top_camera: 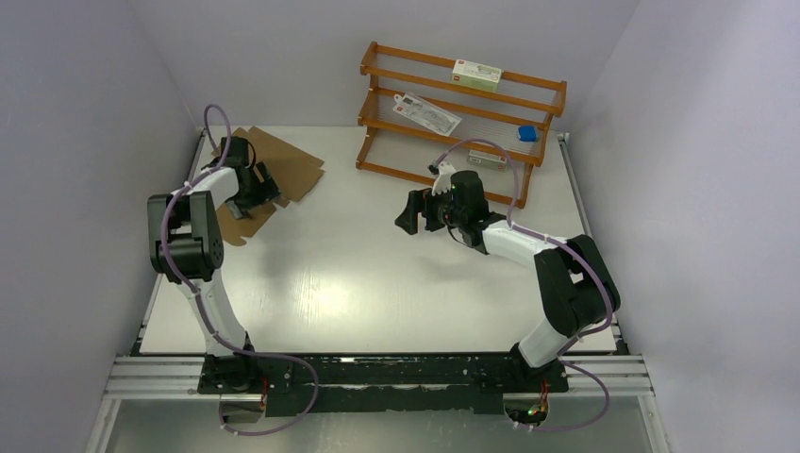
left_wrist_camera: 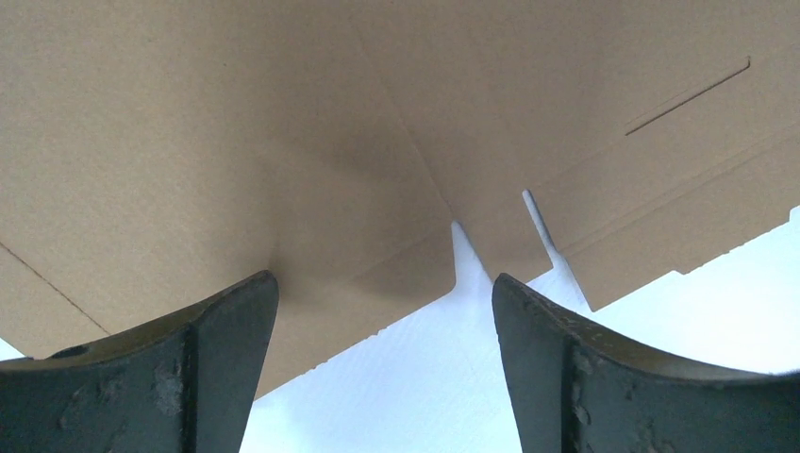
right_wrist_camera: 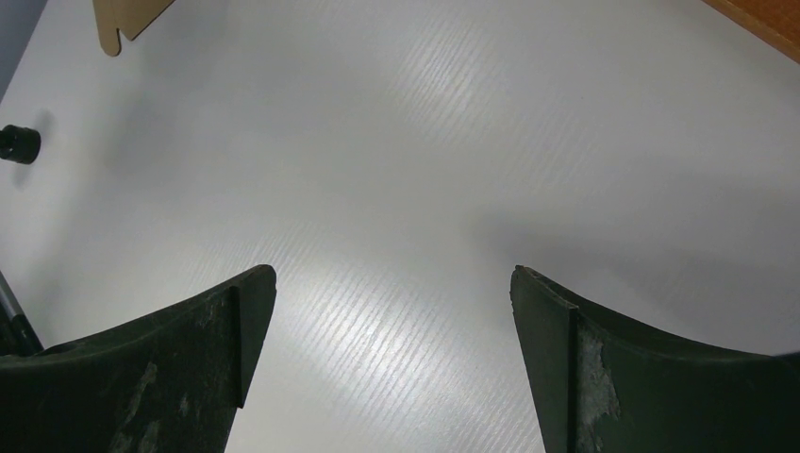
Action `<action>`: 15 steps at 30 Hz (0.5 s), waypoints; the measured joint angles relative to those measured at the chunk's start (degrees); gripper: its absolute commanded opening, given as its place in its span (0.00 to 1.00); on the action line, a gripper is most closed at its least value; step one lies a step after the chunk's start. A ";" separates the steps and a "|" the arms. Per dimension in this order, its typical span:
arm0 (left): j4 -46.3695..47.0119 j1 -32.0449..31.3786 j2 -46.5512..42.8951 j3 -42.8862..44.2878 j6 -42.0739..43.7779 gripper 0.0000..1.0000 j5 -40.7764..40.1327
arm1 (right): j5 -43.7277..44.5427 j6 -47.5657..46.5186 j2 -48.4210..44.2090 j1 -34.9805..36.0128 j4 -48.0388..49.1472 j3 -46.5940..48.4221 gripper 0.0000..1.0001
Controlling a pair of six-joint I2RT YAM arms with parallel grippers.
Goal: Fold the paper box
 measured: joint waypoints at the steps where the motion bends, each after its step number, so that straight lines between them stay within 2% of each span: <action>1: 0.61 0.00 -0.24 -0.57 -0.04 0.90 0.02 | 0.00 0.00 0.00 0.00 0.02 -0.04 1.00; 10: 4.68 -0.57 -4.83 -7.48 -0.85 0.90 2.62 | 0.52 -0.07 -0.46 0.00 -0.02 -0.26 1.00; 15: 4.83 -5.18 -8.90 -12.61 -1.84 0.90 3.74 | 0.90 -0.07 -1.75 0.00 -0.02 -0.39 1.00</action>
